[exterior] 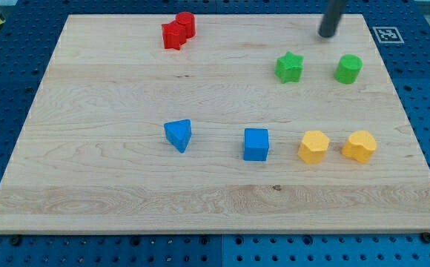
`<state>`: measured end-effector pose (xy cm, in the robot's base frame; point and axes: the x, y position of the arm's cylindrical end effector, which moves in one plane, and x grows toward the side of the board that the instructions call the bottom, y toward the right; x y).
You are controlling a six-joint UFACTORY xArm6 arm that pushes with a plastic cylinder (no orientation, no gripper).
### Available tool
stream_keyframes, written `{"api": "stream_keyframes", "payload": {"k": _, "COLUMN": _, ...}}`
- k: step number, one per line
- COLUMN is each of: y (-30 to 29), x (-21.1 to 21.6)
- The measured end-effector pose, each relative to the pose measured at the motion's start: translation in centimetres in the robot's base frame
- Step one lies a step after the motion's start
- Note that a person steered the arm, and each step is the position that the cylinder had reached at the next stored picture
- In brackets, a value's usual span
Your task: Slide the red circle parallel to the left of the green star
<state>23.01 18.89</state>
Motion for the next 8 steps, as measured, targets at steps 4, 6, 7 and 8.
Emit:
{"api": "stream_keyframes", "payload": {"k": 4, "y": -24.7, "x": -3.7}}
{"api": "stream_keyframes", "payload": {"k": 6, "y": -23.3, "x": 0.7}}
{"api": "stream_keyframes", "payload": {"k": 7, "y": -23.3, "x": 2.7}}
{"api": "stream_keyframes", "payload": {"k": 8, "y": -23.3, "x": 3.8}}
